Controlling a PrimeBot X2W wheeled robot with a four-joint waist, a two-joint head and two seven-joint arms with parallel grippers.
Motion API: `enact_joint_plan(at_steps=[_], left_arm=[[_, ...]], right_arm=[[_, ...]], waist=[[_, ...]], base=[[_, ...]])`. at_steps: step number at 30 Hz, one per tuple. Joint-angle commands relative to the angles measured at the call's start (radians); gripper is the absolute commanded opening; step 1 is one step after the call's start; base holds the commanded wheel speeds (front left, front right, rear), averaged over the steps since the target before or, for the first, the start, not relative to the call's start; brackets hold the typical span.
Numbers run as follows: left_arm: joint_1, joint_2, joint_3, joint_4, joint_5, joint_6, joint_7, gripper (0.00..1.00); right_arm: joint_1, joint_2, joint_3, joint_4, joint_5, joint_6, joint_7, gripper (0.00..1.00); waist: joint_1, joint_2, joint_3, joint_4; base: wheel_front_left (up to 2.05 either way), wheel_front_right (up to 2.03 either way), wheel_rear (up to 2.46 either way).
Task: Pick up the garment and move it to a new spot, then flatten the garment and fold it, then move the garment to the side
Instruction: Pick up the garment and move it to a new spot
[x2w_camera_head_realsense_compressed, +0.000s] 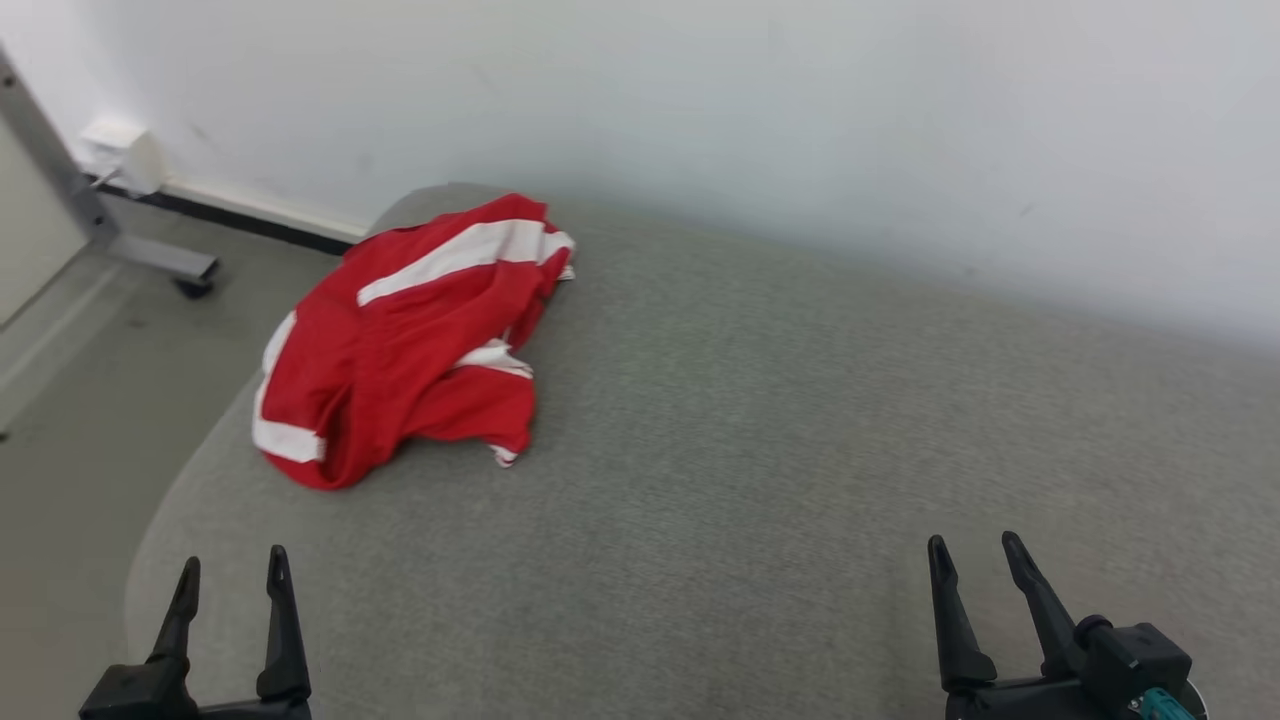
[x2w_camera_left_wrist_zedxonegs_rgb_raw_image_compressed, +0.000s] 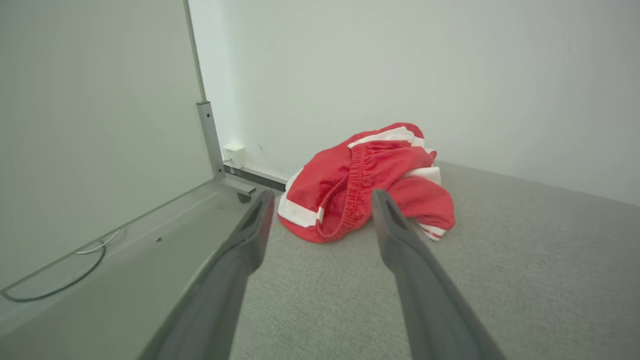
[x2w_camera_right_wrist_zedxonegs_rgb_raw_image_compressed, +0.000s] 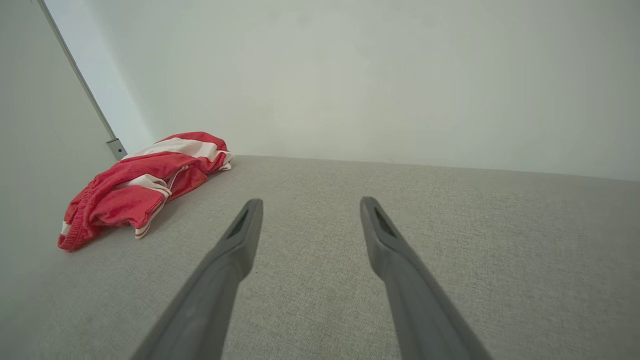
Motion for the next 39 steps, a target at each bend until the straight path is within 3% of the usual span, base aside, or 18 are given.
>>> enact_joint_plan(at_steps=[1, 8, 19, 26, 39], left_arm=[[-0.003, 0.004, 0.005, 0.005, -0.003, 0.003, -0.007, 1.0], [0.008, 0.001, 0.029, 0.004, -0.021, 0.022, -0.022, 1.0], [0.02, 0.002, 0.073, -0.014, -0.049, 0.047, -0.041, 1.0], [-0.11, 0.034, 0.04, 0.02, -0.058, 0.002, -0.014, 1.0], [-0.553, 0.18, 0.054, 0.16, -0.122, -0.075, 0.038, 1.0]], right_arm=[[-0.002, -0.002, 0.004, 0.004, 0.008, 0.003, -0.003, 1.0], [-0.042, -0.003, 0.046, 0.008, -0.007, 0.003, 0.013, 1.0], [-0.084, -0.002, 0.073, 0.036, -0.02, 0.003, 0.017, 1.0], [-0.065, -0.002, 0.006, 0.016, -0.047, 0.003, 0.017, 1.0], [-0.148, -0.003, -0.078, -0.066, -0.119, 0.003, 0.047, 1.0]], waist=[[0.0, -0.0001, 0.007, 0.092], [0.0, -0.0001, 0.035, 0.131], [0.0, -0.0001, 0.055, 0.136], [0.0, -0.0001, 0.075, 0.122], [0.0, -0.0001, 0.287, -0.133]], base=[[0.0, 0.0, 0.0], [0.0, 0.0, 0.0], [0.0, 0.0, 0.0], [0.0, 0.0, 0.0], [0.0, 0.0, 0.0]])
